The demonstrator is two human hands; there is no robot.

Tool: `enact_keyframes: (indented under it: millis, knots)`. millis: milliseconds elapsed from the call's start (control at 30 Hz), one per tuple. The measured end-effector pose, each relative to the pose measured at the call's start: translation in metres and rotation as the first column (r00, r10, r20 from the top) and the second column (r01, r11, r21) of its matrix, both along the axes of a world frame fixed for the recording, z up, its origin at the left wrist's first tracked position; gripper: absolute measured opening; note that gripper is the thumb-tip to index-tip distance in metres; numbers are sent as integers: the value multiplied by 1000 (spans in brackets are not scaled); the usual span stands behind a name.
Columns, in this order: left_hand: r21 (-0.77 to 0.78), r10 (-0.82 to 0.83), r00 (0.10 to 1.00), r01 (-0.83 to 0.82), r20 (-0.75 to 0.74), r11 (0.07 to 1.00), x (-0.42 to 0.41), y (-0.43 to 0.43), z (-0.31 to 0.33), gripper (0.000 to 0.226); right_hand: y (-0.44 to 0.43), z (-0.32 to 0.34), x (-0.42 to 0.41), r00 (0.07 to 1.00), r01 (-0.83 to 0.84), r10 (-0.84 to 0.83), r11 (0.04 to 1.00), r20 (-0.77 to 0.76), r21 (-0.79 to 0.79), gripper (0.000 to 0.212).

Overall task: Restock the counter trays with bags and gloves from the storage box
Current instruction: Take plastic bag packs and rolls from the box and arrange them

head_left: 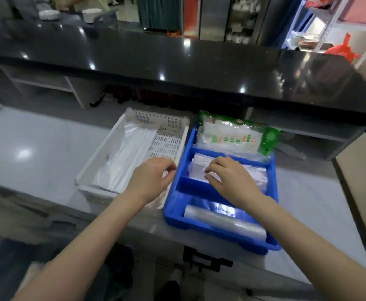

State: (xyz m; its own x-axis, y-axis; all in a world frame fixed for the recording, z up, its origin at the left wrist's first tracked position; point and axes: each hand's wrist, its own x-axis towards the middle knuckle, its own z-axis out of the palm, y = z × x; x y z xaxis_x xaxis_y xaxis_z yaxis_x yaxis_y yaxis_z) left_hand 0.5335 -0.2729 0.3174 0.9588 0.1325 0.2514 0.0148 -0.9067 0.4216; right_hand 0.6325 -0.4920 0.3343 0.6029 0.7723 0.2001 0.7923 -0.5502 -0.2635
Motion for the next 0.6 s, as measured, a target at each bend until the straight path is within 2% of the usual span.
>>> enact_keyframes:
  millis: [67, 167, 333, 500, 600]
  knots:
    - [-51, 177, 983, -174, 44, 983, -38, 24, 1, 8, 44, 4, -21, 987, -154, 157, 986, -43, 63, 21]
    - [-78, 412, 911, -411, -1, 908, -102, 61, -3, 11, 110, 3, -60, 925, -369, 374, 926, -61, 83, 24]
    - [-81, 611, 786, -618, -100, 782, -213, 108, -22, 9, 199, -6, -134, 801, -590, 590, 807, -101, 34, 22]
    - [-157, 794, 564, -826, -228, 542, -324, 138, -66, 10, 271, -33, -203, 677, -734, 713, 674, -180, -88, 20]
    - [-187, 834, 432, -902, -344, 390, -390, 152, -101, 11, 311, -59, -243, 627, -778, 738, 612, -248, -144, 18]
